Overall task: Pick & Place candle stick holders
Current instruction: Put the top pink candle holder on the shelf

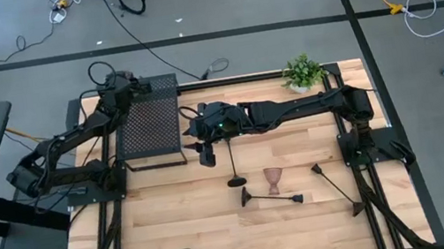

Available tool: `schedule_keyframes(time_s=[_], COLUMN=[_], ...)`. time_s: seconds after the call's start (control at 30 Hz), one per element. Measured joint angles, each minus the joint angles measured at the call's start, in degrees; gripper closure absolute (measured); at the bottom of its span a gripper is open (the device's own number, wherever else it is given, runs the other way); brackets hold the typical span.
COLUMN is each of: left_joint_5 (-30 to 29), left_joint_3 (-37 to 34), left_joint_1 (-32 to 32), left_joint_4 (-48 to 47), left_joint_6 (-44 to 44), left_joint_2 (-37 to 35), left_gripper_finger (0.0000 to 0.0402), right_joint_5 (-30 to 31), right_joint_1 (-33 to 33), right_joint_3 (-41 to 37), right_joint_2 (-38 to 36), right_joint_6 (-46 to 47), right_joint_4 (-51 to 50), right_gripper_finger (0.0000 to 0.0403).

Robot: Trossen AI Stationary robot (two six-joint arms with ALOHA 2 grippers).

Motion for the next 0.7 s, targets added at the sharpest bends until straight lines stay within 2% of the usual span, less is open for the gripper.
schedule_keyframes(time_s=[0.1,0.17,0.47,0.6,0.7], left_joint_5=[0.1,0.2,-0.5,-1.9,-0.8], left_joint_3=[-0.1,-0.1,-0.2,-0.4,-0.4], left_joint_1=[-0.1,-0.1,-0.9,-1.7,-1.7], left_joint_4=[-1.7,-2.5,-4.2,-6.4,-7.7], left_joint_6=[0.3,0.3,0.1,0.5,0.6], left_joint_2=[0.0,0.0,-1.4,-3.7,-5.1], left_gripper_finger=[0.0216,0.0205,0.0221,0.0218,0.0215], right_joint_5=[0.0,0.0,0.0,0.0,0.0], right_joint_1=[-0.3,-0.4,-0.6,-0.6,-0.6], right_joint_3=[0.0,0.0,0.0,0.0,0.0], right_joint_2=[0.0,0.0,0.0,0.0,0.0], right_joint_6=[0.0,0.0,0.4,0.4,0.8], right_joint_4=[0.0,0.0,0.4,0.5,0.5], right_gripper_finger=[0.0216,0.0216,0.0216,0.0216,0.0216])
